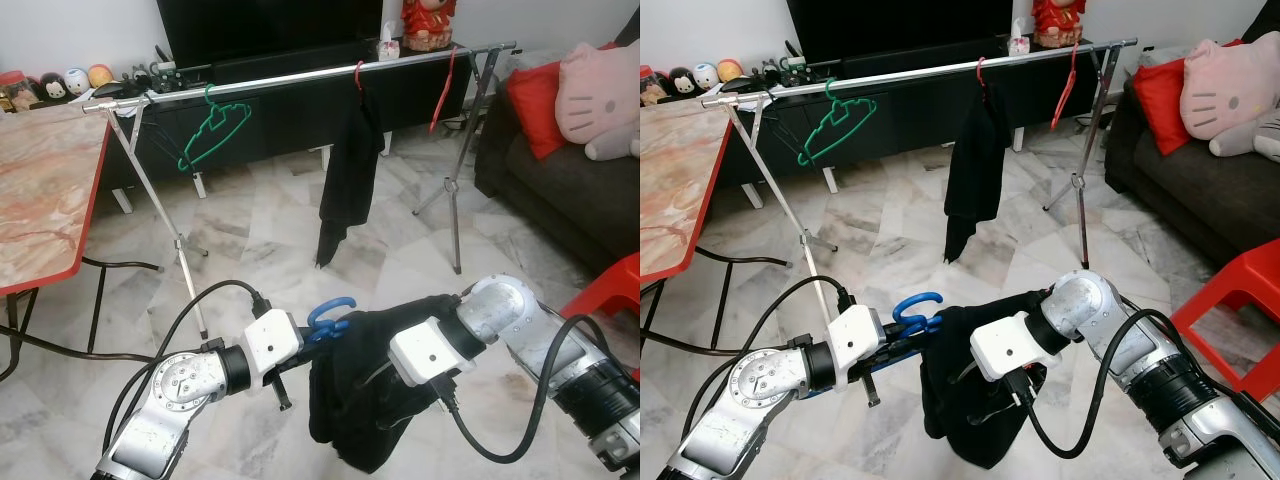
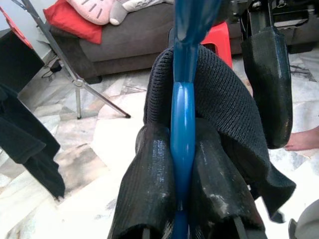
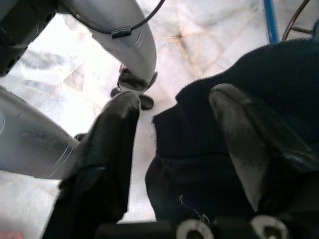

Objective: Hang hanger

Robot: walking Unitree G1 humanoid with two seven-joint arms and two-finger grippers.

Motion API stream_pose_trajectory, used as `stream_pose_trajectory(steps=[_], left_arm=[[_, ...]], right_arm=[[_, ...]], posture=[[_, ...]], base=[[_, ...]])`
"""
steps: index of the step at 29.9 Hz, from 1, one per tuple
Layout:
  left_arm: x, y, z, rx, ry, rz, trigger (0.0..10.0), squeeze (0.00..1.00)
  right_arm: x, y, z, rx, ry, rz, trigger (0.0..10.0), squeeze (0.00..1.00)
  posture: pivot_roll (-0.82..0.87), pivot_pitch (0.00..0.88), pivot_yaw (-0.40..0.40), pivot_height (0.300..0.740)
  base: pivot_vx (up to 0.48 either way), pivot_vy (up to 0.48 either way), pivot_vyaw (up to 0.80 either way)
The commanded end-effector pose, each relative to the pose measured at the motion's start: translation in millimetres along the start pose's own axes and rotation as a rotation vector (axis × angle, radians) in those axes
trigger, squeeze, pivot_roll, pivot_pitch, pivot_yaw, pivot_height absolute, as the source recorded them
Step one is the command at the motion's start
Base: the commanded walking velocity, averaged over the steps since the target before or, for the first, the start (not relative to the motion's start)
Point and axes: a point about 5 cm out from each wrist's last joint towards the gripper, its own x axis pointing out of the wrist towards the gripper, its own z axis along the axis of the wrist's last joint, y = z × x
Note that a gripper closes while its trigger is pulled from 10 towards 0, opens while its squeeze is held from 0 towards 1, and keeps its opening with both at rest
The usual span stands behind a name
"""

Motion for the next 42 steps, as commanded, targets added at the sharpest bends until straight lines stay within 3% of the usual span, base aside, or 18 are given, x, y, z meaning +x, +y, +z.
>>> stream_pose_trajectory(steps=[1,8,17,22,28,42], left_arm=[[-3.7,7.0,1,-0.010,-0.002,0.015,10.0,0.00],[-8.9,4.6,-9,-0.023,0.064,-0.024,10.0,0.00],[-10.3,1.2,-12,-0.038,0.082,-0.050,10.0,0.00],[-15.6,-9.7,-10,-0.076,0.108,-0.176,10.0,0.00],[-17.3,-10.1,-9,-0.064,0.118,-0.205,10.0,0.00],[-12.8,-12.9,0,-0.064,0.108,-0.256,10.0,0.00]], right_arm=[[-17.5,-10.1,14,-0.058,-0.032,-0.071,10.0,0.00],[-44.6,-15.3,25,-0.088,-0.033,-0.112,10.0,0.00],[-51.2,-13.8,21,-0.073,-0.007,-0.100,10.0,0.00],[-39.0,-14.0,-1,-0.008,0.044,-0.067,10.0,0.00],[-37.6,-18.2,-4,0.006,0.046,-0.074,10.0,0.00],[-15.6,-25.5,-12,0.029,-0.013,-0.085,10.0,0.00]], posture=[[-0.15,0.000,0.032,0.740],[-0.16,0.000,0.036,0.740],[-0.16,0.000,0.037,0.740],[-0.15,0.000,0.034,0.740],[-0.14,0.000,0.028,0.740],[-0.13,0.000,0.017,0.740]], base=[[0.000,0.000,0.00],[0.000,0.000,0.00],[0.000,0.000,0.00],[0.000,0.000,0.00],[0.000,0.000,0.00],[0.000,0.000,0.00]])
